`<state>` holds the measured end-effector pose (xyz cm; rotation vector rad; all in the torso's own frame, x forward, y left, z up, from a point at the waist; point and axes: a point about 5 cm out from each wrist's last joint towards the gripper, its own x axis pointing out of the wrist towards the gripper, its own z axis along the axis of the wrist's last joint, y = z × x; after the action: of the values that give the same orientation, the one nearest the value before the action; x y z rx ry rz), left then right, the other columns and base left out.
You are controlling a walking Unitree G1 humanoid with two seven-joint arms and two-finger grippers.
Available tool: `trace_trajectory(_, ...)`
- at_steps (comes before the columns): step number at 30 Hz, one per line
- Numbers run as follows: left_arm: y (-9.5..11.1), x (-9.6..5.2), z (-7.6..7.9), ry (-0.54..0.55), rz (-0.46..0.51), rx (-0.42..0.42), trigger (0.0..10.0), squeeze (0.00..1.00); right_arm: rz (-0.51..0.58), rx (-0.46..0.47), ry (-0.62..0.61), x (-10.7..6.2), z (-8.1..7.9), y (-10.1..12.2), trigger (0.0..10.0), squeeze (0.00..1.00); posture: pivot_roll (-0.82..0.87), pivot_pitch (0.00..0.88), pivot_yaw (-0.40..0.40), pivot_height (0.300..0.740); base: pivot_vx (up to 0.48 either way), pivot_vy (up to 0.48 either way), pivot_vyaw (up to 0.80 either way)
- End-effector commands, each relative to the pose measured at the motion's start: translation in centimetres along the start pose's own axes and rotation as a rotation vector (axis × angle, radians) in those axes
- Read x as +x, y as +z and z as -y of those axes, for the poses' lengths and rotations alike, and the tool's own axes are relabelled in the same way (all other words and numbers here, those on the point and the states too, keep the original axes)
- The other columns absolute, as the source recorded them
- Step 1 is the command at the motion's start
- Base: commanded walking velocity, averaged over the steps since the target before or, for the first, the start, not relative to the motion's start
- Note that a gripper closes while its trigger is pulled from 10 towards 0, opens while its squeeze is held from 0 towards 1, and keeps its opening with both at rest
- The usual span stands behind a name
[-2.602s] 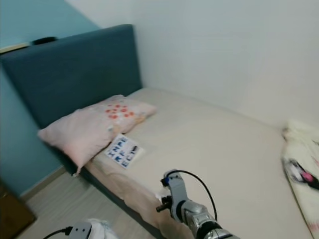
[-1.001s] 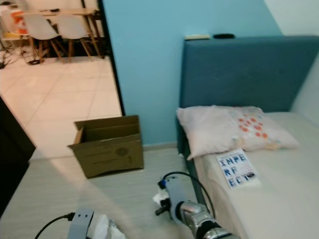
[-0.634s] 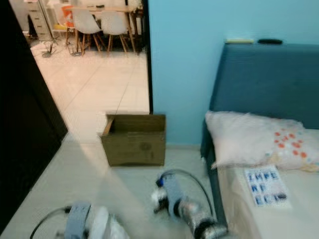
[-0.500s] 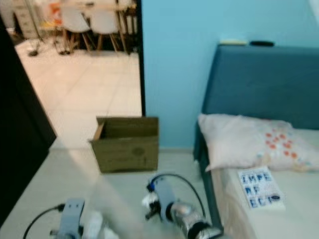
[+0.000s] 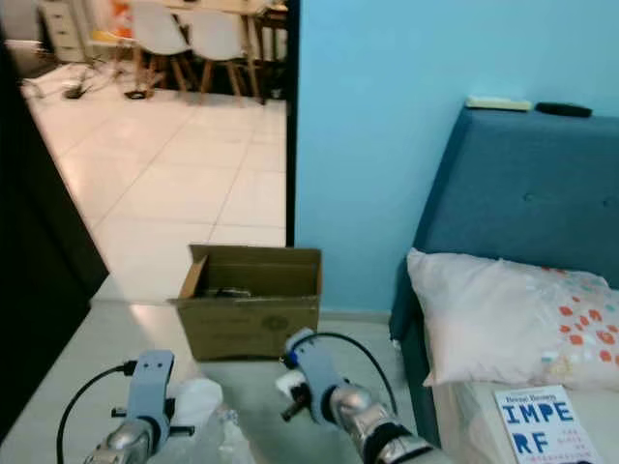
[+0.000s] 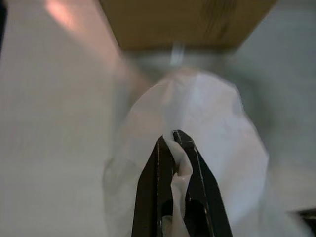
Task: Clean up the room
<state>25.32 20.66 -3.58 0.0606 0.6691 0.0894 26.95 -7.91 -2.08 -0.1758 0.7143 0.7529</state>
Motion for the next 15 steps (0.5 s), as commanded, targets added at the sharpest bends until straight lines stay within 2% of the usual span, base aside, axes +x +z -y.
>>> trace_trajectory(1, -0.1, 0.0, 0.4, -0.014, 0.008, -0.005, 10.0, 0.0, -0.022, -0.009, -0.012, -0.2, 0.3, -0.6, 10.0, 0.0, 0.06, 0.0, -0.044, 0.74, 0.48, 0.0, 0.77)
trace_trajectory(2, 1.1, 0.2, 0.9, -0.064, 0.054, -0.045, 10.0, 0.0, -0.014, -0.005, -0.019, -0.3, 0.4, -0.5, 10.0, 0.0, 0.05, 0.0, -0.046, 0.74, 0.48, 0.0, 0.0)
trace_trajectory(3, 1.1, 0.2, 0.9, -0.064, 0.054, -0.045, 10.0, 0.0, -0.014, -0.005, -0.019, -0.3, 0.4, -0.5, 10.0, 0.0, 0.05, 0.0, -0.046, 0.74, 0.48, 0.0, 0.0)
trace_trajectory(5, 3.2, 0.4, 2.0, -0.177, 0.145, -0.105, 10.0, 0.0, -0.009, 0.004, -0.021, -0.3, 0.4, -0.6, 10.0, 0.0, 0.06, 0.0, -0.049, 0.74, 0.48, 0.0, 0.0)
trace_trajectory(8, 4.0, 0.5, 2.4, -0.224, 0.182, -0.128, 10.0, 0.0, -0.008, 0.007, -0.021, -0.3, 0.4, -0.6, 10.0, 0.0, 0.06, 0.0, -0.049, 0.74, 0.48, 0.0, 0.0)
trace_trajectory(9, 6.7, 0.3, 3.1, -0.384, 0.3, -0.205, 10.0, 0.0, -0.007, 0.004, -0.017, -0.3, 0.4, -0.6, 10.0, 0.0, 0.06, 0.0, -0.056, 0.74, 0.48, 0.0, 0.0)
trace_trajectory(10, 7.5, 0.2, 3.1, -0.434, 0.338, -0.219, 10.0, 0.0, -0.008, 0.003, -0.015, -0.3, 0.4, -0.6, 10.0, 0.0, 0.06, 0.0, -0.056, 0.74, 0.48, 0.0, 0.0)
trace_trajectory(11, 7.5, 0.2, 3.1, -0.434, 0.338, -0.219, 10.0, 0.0, -0.008, 0.003, -0.015, -0.3, 0.4, -0.6, 10.0, 0.0, 0.06, 0.0, -0.056, 0.74, 0.48, 0.0, 0.0)
trace_trajectory(13, 10.1, -0.7, 3.3, -0.642, 0.464, -0.256, 10.0, 0.0, -0.009, 0.006, -0.004, -0.3, 0.3, -0.8, 10.0, 0.0, 0.07, 0.0, -0.064, 0.74, 0.48, 0.0, 0.0)
trace_trajectory(14, 10.7, -1.0, 3.3, -0.689, 0.496, -0.262, 10.0, 0.0, -0.008, 0.006, -0.001, -0.3, 0.3, -0.8, 10.0, 0.0, 0.07, 0.0, -0.064, 0.74, 0.48, 0.0, 0.0)
trace_trajectory(15, 10.7, -1.0, 3.3, -0.689, 0.496, -0.262, 10.0, 0.0, -0.008, 0.006, -0.001, -0.3, 0.3, -0.8, 10.0, 0.0, 0.07, 0.0, -0.064, 0.74, 0.48, 0.0, 0.0)
